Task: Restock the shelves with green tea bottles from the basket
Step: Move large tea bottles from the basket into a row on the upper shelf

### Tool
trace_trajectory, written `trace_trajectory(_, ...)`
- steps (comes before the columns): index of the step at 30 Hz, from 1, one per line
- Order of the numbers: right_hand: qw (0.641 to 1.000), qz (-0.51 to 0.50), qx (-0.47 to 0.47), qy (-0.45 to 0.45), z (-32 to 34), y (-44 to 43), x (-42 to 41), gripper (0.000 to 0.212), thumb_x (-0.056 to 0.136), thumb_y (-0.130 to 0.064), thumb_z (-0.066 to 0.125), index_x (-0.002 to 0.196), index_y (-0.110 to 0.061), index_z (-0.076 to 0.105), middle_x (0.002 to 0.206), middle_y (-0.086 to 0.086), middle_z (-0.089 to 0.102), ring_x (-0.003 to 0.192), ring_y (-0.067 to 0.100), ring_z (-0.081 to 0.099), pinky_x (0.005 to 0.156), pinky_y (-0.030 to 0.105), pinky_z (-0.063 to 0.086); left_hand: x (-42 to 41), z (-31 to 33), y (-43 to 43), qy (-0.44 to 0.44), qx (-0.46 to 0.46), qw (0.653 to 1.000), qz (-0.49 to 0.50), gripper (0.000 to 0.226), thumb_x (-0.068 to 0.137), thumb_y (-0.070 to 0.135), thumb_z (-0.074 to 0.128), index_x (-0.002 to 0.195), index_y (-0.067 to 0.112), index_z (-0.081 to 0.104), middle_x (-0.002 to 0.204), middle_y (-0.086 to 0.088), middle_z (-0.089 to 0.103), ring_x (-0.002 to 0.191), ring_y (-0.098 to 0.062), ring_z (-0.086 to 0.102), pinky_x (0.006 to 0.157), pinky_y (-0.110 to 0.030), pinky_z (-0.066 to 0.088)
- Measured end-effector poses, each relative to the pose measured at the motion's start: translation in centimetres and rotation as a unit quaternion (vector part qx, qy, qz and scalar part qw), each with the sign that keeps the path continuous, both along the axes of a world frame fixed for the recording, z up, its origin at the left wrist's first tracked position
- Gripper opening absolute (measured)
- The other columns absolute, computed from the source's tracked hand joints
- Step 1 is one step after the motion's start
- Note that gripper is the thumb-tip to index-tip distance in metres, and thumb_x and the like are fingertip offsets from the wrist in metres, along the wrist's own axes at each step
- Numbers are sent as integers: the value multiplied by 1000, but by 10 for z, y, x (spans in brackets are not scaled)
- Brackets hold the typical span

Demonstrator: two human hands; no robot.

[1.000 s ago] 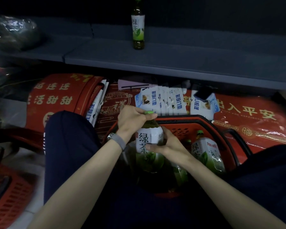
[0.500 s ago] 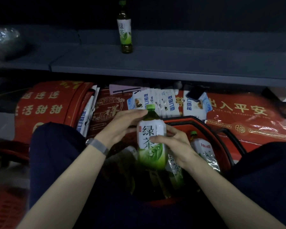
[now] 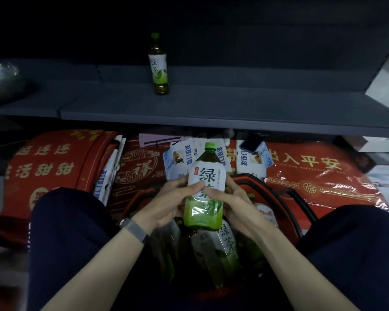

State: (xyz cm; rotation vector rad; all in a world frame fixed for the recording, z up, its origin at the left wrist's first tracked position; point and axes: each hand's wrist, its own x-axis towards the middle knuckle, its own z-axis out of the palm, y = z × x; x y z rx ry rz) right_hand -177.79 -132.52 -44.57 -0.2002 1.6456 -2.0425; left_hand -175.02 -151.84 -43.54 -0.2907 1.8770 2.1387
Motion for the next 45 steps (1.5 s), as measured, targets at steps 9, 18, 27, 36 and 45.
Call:
trace_trajectory(9, 999, -14, 16, 45, 0, -4, -1, 82, 79, -3, 83, 150, -29, 52, 131, 5, 75, 127, 28, 68, 114, 54, 50, 5, 4, 10, 54, -38, 997, 34, 48, 90, 33, 79, 136, 31, 65, 120, 1, 79, 111, -20, 76, 99, -50, 59)
trace_trajectory(18, 991, -43, 21, 126, 65, 0, -21, 77, 87, 15, 73, 149, -27, 53, 125, 6, 78, 117, 24, 74, 91, 33, 62, -13, 67, 15, 112, -39, 993, 12, 40, 98, 29, 70, 137, 33, 63, 120, 2, 78, 108, -24, 76, 88, -45, 63)
trace_trajectory(27, 962, -55, 5, 267, 199, 4, -58, 86, 87, 5, 80, 156, -33, 48, 129, 7, 75, 121, 26, 72, 103, 48, 59, -49, 200, 9, 266, -71, 961, 4, 39, 98, 18, 68, 136, 28, 64, 118, 2, 79, 110, -18, 76, 83, -31, 63)
trace_trajectory(36, 923, -65, -1, 379, 330, 10, -88, 87, 85, 9, 80, 156, -28, 47, 123, 6, 78, 114, 20, 75, 92, 36, 63, -79, 323, 12, 379, -76, 922, -25, 50, 95, 25, 68, 143, 29, 57, 125, 1, 77, 115, -21, 74, 94, -47, 62)
trace_trajectory(45, 885, -95, -8, 455, 412, 16, -133, 96, 83, 5, 83, 161, -30, 40, 129, 3, 76, 120, 19, 72, 101, 42, 60, -133, 408, 11, 470, -122, 874, -37, 57, 90, 33, 72, 144, 29, 57, 129, 6, 75, 121, -13, 70, 97, -38, 61)
